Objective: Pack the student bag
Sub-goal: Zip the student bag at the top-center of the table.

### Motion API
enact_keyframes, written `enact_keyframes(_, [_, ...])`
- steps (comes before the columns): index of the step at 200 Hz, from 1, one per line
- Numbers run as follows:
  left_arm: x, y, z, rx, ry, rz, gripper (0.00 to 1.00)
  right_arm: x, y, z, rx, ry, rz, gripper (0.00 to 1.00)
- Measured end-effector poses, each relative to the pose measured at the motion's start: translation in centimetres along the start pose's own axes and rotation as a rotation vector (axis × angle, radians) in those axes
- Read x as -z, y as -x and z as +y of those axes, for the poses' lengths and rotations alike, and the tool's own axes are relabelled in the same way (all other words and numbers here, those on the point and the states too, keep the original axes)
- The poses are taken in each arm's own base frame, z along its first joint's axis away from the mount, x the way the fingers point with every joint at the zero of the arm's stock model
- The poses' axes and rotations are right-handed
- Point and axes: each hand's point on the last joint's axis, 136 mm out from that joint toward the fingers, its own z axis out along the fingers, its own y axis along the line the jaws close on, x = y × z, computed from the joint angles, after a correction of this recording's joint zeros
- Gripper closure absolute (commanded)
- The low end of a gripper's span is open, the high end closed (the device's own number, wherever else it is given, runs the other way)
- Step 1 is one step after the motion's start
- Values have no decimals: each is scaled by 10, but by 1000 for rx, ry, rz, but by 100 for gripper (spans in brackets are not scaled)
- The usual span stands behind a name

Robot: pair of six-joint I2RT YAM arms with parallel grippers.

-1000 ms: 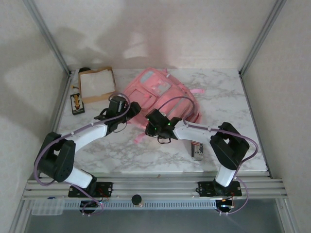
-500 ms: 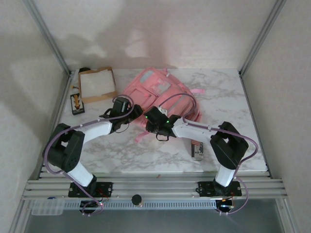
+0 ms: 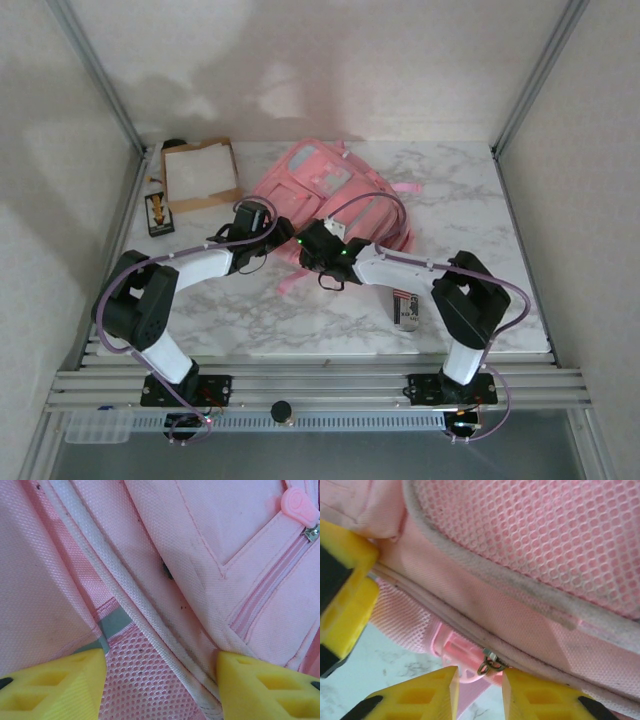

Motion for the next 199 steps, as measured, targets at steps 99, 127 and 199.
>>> enact_keyframes(99, [-2, 4, 0, 1, -2, -19, 40, -20, 9, -11, 47, -115, -72, 82])
enact_keyframes(127, [-4, 4, 2, 1, 5, -24, 41, -27, 8, -14, 53, -134, -75, 86])
enact_keyframes(199, [-7, 6, 3, 6, 11, -31, 43, -24, 11, -12, 100, -118, -54, 100])
